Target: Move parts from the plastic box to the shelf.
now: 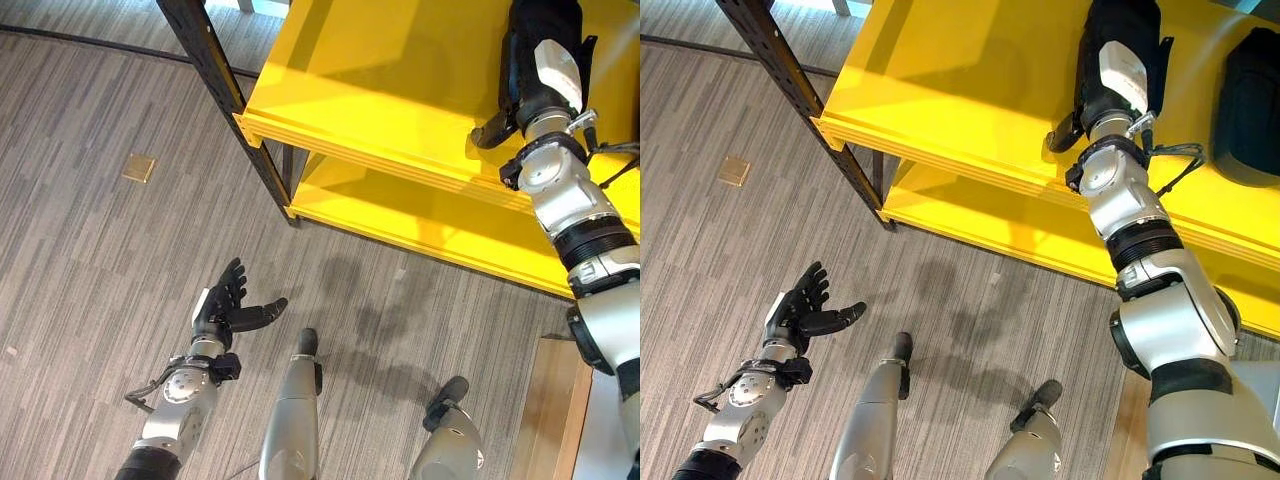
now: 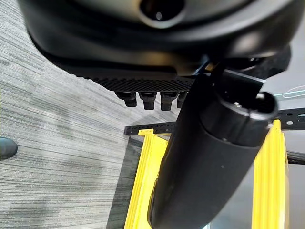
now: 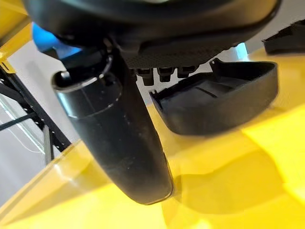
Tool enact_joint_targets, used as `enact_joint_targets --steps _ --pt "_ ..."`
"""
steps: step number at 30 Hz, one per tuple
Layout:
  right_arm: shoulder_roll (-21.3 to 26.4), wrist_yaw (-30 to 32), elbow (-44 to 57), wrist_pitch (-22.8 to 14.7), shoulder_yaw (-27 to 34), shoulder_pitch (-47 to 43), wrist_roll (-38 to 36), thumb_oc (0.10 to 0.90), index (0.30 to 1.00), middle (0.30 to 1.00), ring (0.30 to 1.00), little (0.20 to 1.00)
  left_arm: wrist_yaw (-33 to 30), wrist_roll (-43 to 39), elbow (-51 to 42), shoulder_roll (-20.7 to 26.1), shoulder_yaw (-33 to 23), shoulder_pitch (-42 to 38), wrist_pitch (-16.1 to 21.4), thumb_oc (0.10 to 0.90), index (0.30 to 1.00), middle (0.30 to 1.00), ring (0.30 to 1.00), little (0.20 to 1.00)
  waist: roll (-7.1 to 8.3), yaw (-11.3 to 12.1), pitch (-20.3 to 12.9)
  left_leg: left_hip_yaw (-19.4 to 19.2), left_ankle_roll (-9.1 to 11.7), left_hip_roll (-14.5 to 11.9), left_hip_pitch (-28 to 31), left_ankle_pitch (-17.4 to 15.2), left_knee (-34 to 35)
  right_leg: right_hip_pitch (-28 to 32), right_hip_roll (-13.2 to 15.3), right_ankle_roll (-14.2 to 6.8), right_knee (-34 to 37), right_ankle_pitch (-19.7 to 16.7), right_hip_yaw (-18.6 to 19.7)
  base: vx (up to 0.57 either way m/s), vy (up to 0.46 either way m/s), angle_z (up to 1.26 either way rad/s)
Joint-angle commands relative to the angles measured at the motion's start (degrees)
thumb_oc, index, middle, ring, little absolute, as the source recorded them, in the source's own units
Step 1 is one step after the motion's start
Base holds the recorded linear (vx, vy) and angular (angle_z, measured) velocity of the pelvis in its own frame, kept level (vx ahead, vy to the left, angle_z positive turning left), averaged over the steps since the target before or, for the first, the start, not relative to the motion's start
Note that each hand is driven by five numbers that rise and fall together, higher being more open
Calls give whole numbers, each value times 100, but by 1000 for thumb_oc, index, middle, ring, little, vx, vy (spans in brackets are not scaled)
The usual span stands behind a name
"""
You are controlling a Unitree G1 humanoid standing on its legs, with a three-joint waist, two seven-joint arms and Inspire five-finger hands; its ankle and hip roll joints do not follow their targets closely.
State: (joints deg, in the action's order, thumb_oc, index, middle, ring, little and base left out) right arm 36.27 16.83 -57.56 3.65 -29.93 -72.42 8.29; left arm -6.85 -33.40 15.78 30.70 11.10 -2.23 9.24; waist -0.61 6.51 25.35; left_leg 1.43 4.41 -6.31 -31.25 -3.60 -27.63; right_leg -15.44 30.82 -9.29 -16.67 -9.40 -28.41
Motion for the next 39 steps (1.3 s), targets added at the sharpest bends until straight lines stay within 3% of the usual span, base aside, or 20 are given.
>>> enact_joint_targets --steps 1,19,39 --pt "360 430 6 -284 303 -527 -182 900 1000 1000 1000 1000 -38 42 -369 137 -178 -27 569 900 1000 1000 1000 1000 -196 172 -75 -493 -133 -66 857 -313 602 -62 -121 -408 -1098 -44 526 0 0 0" --pt "47 302 -547 -349 597 -253 -788 900 1000 1000 1000 1000 -28 121 -399 172 -115 -15 541 900 1000 1000 1000 1000 -279 248 -45 -485 -173 -26 805 -339 569 -95 -130 -418 -1142 -60 505 2 -2 0" --pt "-476 177 -549 -393 621 -66 -896 900 1000 1000 1000 1000 -94 186 -389 176 -137 -67 530 900 1000 1000 1000 1000 -279 289 -18 -479 -197 -10 822 -358 571 -107 -141 -419 -1181 -115 526 0 0 0"
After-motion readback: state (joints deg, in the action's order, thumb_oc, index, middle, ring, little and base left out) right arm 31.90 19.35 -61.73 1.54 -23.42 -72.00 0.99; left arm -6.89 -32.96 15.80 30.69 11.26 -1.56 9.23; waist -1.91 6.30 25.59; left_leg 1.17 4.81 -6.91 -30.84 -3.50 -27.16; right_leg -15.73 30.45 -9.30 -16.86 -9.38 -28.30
